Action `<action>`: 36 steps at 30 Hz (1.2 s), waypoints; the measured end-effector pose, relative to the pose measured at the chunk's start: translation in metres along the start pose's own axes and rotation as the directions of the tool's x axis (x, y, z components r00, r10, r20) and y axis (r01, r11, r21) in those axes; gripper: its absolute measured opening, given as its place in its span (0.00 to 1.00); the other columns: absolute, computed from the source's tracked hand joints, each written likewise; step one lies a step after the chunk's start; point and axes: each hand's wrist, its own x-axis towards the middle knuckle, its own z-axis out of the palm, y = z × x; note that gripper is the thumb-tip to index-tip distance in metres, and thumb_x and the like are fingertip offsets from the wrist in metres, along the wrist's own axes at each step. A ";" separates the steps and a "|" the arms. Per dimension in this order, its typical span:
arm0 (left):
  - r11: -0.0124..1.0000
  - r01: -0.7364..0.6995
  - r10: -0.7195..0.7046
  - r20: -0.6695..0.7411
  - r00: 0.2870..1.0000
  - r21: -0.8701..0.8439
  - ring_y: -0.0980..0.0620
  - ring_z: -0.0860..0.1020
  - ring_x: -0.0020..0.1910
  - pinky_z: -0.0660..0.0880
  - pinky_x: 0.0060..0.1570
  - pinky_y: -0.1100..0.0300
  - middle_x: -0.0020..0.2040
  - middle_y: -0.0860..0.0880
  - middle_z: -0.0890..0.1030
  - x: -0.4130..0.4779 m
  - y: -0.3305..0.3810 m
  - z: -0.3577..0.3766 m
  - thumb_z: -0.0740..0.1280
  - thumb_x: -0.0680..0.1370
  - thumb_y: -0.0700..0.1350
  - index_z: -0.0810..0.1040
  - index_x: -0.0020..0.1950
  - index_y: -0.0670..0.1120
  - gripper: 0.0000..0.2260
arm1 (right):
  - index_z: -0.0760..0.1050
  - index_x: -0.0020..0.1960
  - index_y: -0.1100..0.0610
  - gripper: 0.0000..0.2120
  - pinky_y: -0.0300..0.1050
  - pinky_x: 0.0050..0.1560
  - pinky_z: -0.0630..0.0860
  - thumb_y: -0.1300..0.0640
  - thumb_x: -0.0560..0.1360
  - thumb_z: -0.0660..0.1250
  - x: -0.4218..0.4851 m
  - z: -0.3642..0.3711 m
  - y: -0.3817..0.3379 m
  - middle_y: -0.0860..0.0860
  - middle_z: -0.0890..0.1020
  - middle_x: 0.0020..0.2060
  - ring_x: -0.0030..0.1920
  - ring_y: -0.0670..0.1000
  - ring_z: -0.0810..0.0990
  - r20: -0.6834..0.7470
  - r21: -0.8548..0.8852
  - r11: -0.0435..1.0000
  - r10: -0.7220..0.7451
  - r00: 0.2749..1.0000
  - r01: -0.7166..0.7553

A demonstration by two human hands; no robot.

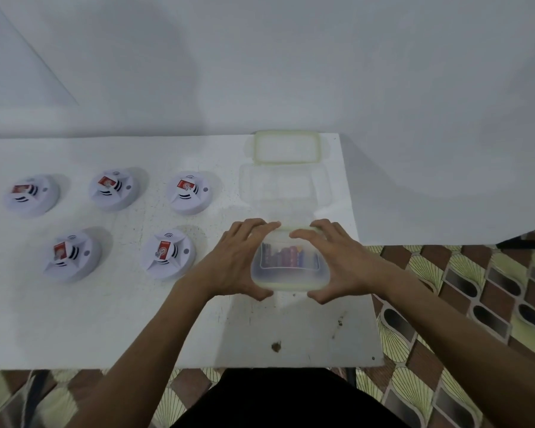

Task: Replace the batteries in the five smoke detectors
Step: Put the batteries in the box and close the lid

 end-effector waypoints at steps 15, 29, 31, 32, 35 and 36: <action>0.987 0.057 -0.094 -0.243 0.965 -0.152 0.60 0.66 0.66 0.64 0.62 0.63 0.69 0.58 0.68 0.006 0.004 -0.067 0.64 0.71 0.68 0.63 0.73 0.57 0.34 | 0.65 0.71 0.38 0.31 0.41 0.61 0.72 0.29 0.71 0.61 0.006 -0.074 0.004 0.40 0.71 0.63 0.58 0.39 0.71 -0.119 0.058 0.997 0.061 0.991 -0.055; 0.821 0.534 -0.557 -0.081 0.826 -0.200 0.46 0.70 0.66 0.68 0.64 0.50 0.68 0.45 0.70 0.194 -0.107 -0.071 0.64 0.77 0.56 0.66 0.71 0.49 0.25 | 0.65 0.73 0.55 0.21 0.49 0.70 0.59 0.49 0.83 0.54 0.181 -0.095 0.100 0.57 0.78 0.63 0.70 0.58 0.69 -0.169 0.261 0.856 0.496 0.852 -0.446; 0.818 0.554 -0.566 -0.048 0.823 -0.155 0.43 0.66 0.69 0.65 0.64 0.49 0.70 0.43 0.67 0.203 -0.109 -0.064 0.63 0.77 0.56 0.65 0.73 0.48 0.26 | 0.64 0.74 0.54 0.22 0.50 0.70 0.57 0.47 0.83 0.53 0.192 -0.087 0.104 0.56 0.75 0.66 0.71 0.59 0.66 -0.092 0.273 0.824 0.535 0.840 -0.496; 0.819 0.555 -0.566 -0.052 0.823 -0.147 0.42 0.66 0.69 0.65 0.64 0.49 0.71 0.42 0.67 0.207 -0.109 -0.062 0.63 0.77 0.57 0.65 0.73 0.48 0.27 | 0.63 0.74 0.53 0.22 0.51 0.70 0.58 0.47 0.82 0.53 0.196 -0.083 0.105 0.57 0.75 0.66 0.71 0.60 0.65 -0.079 0.277 0.813 0.550 0.831 -0.512; 0.815 0.555 -0.573 -0.099 0.813 -0.167 0.43 0.67 0.68 0.64 0.65 0.53 0.70 0.42 0.69 0.211 -0.109 -0.060 0.64 0.77 0.56 0.67 0.71 0.47 0.26 | 0.65 0.73 0.54 0.21 0.50 0.68 0.57 0.50 0.82 0.55 0.202 -0.080 0.099 0.58 0.77 0.61 0.70 0.58 0.65 -0.117 0.282 0.789 0.592 0.797 -0.545; 0.807 0.555 -0.582 -0.106 0.807 -0.201 0.44 0.68 0.68 0.64 0.65 0.53 0.70 0.43 0.70 0.211 -0.110 -0.060 0.65 0.76 0.56 0.67 0.71 0.47 0.26 | 0.66 0.72 0.54 0.20 0.49 0.68 0.58 0.51 0.81 0.56 0.203 -0.080 0.098 0.58 0.78 0.59 0.69 0.57 0.66 -0.143 0.305 0.778 0.608 0.781 -0.549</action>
